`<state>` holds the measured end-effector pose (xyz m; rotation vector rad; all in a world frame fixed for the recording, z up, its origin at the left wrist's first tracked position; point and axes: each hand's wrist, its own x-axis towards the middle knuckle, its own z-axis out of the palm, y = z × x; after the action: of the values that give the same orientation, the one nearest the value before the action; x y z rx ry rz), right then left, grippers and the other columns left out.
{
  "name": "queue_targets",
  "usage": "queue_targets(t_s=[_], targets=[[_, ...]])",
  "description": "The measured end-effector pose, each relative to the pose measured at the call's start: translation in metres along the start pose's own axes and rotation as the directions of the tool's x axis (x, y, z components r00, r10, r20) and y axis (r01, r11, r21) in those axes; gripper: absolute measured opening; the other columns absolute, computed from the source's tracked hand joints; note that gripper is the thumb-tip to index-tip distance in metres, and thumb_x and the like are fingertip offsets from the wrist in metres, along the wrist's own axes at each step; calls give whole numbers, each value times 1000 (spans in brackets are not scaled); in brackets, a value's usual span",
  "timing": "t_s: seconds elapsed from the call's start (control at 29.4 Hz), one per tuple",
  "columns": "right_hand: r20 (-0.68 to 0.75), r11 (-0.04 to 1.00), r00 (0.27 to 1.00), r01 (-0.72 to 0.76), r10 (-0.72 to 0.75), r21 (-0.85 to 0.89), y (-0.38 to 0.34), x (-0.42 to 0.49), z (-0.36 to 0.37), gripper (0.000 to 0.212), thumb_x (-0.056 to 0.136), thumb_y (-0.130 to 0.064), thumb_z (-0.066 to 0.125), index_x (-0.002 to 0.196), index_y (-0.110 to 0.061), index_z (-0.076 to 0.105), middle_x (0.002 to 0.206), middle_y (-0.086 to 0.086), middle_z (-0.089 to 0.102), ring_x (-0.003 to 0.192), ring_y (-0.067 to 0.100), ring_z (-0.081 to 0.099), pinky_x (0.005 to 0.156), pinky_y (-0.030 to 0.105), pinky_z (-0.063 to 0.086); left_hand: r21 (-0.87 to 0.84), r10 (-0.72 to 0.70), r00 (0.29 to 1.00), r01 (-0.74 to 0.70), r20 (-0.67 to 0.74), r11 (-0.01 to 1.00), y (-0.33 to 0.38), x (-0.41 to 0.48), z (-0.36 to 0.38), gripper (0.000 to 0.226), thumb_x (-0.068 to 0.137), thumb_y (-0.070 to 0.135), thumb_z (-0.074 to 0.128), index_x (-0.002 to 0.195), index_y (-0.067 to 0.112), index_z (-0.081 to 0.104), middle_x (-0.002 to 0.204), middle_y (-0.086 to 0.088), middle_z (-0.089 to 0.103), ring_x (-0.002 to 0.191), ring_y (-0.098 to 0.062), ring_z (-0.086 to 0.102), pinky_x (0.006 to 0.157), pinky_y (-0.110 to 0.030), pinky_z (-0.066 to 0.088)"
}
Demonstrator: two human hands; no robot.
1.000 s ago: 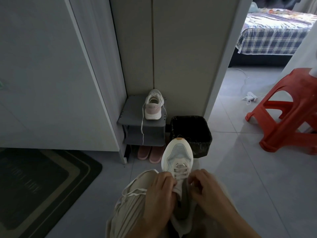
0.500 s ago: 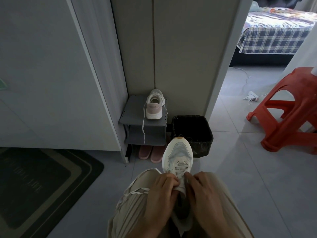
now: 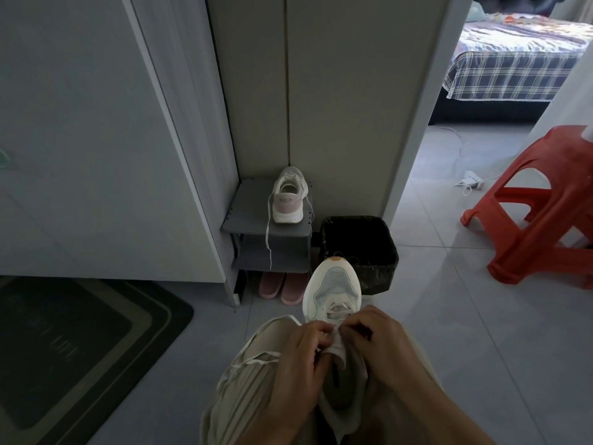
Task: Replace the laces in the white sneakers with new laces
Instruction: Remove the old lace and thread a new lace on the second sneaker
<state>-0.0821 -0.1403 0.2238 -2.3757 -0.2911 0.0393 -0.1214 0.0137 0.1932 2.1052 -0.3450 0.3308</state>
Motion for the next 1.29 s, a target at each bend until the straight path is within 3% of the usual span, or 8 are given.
queue_targets(t_s=[0.2, 0.34, 0.48, 0.58, 0.68, 0.75, 0.85, 1.29], targets=[[-114, 991, 987, -102, 111, 85, -4, -4, -32, 28, 86, -10, 59, 70, -31, 49, 73, -12, 54, 66, 4, 50, 60, 8, 39, -15, -6, 1000, 6, -3, 1000, -4, 0, -3, 14, 82, 41, 53, 94, 34, 51, 116, 33, 48, 108, 12, 46, 92, -13, 40], [-387, 914, 840, -276, 380, 298, 62, -24, -104, 13, 90, -4, 53, 81, -11, 58, 68, 7, 53, 58, 8, 49, 46, 7, 34, 154, 78, 992, -63, -95, 986, -9, -3, -18, 31, 80, 59, 54, 98, 34, 52, 110, 27, 51, 107, 11, 43, 96, -7, 25], [-484, 760, 639, -644, 597, 88, 200, -79, -155, 40, 84, -51, 49, 90, -12, 58, 87, 21, 60, 71, 34, 54, 51, 36, 55, 54, -207, 962, 220, -179, 974, -38, -9, -46, 40, 72, 75, 49, 100, 45, 45, 107, 28, 47, 99, 2, 49, 85, -16, 40], [-453, 699, 613, -714, 647, 33, 164, -62, -137, 40, 79, -34, 51, 83, 4, 62, 74, 21, 60, 64, 31, 54, 67, 49, 51, 140, -358, 934, 356, -11, 924, -48, -7, -55, 50, 57, 75, 51, 95, 43, 44, 100, 23, 44, 95, 2, 47, 78, -13, 38], [-426, 894, 818, -446, 387, -45, 81, -34, -91, 18, 83, -11, 65, 96, 1, 65, 93, 17, 61, 82, 31, 57, 75, 36, 44, 188, -300, 953, 287, 48, 939, -39, 4, -57, 16, 73, 43, 66, 78, 32, 56, 83, 15, 52, 79, -3, 51, 71, -15, 38], [-217, 980, 966, -167, 140, -112, 47, -21, -61, 17, 85, -23, 61, 97, -14, 66, 97, -3, 56, 88, 17, 54, 81, 33, 42, 110, -344, 934, 334, 93, 936, -32, 11, -63, 12, 83, 19, 68, 73, 24, 62, 73, 6, 60, 79, -6, 56, 68, -14, 42], [177, 973, 984, 41, 1, -229, 13, -13, -38, 19, 90, -37, 53, 91, -24, 66, 90, -16, 59, 83, 1, 51, 79, 14, 39, -122, -462, 881, 471, 101, 873, -25, 17, -85, 10, 84, 8, 64, 78, 15, 68, 77, 5, 67, 69, -3, 61, 67, -14, 48], [-141, 945, 935, -321, 326, 60, 62, -39, -132, 28, 79, -6, 68, 65, -30, 64, 60, -8, 62, 54, 10, 53, 48, 11, 34, -70, -504, 859, 510, 87, 857, -46, -9, -116, 24, 79, 4, 68, 65, 22, 65, 74, 0, 67, 65, -7, 60, 63, -15, 46]])
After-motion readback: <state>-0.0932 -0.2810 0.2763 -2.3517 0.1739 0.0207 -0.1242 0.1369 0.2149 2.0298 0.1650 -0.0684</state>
